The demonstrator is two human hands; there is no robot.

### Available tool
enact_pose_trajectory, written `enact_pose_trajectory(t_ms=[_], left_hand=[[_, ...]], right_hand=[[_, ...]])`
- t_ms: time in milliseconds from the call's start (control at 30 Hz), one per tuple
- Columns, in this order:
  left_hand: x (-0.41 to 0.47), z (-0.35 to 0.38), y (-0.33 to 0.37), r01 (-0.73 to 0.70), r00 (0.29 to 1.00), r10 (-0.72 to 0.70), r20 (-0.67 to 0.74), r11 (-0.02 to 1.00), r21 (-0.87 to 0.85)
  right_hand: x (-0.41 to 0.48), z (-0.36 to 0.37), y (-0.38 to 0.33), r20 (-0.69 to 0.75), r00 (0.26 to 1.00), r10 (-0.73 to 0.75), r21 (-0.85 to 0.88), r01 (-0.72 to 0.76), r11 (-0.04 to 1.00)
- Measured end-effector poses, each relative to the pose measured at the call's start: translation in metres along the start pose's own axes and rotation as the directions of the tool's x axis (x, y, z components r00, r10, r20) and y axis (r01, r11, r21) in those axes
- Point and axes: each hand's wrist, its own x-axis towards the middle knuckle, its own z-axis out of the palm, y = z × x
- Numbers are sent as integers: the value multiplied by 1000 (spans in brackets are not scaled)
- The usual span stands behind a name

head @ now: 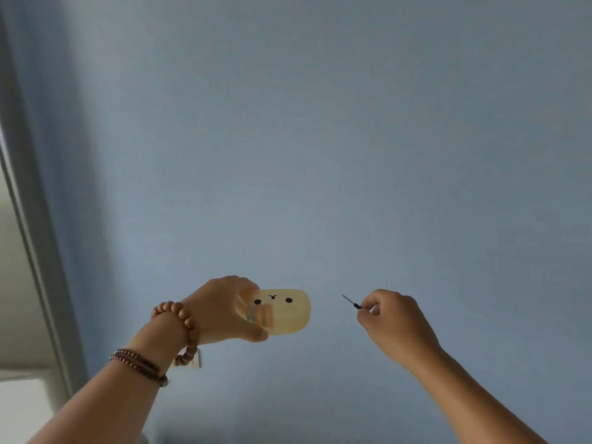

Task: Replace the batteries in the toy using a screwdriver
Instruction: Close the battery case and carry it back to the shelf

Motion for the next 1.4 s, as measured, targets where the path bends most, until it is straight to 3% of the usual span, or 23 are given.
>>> enact_pose_trajectory(t_ms=[267,433,533,700,833,1000,1200,1400], left_hand=[[-75,-58,-41,226,965,-210,-155,969,96],[-148,-92,-44,451,874,-402,-273,880,148],[-206,-106,-37,598,770,-525,-362,792,122],[-324,-121,-6,819,527,-683,-505,567,87],[-429,-117,35,938,304,-767,-565,345,35],[-543,-115,99,992,92,-777,-622,129,-14],[-651,-111,160,995,-45,-775,-630,20,-95],[-724,-121,182,990,-82,-771,-631,8,-138]], right_hand=[[0,58,-100,74,952,-296,122,286,950],[-10,92,-162,139,856,-498,258,454,853],[-29,108,-198,180,764,-620,350,539,766],[-98,125,-263,177,550,-816,535,642,549],[-191,118,-307,197,387,-901,668,620,412],[-314,89,-345,145,155,-977,791,576,208],[-427,60,-368,78,39,-996,849,522,86],[-506,45,-393,69,22,-997,866,495,71]])
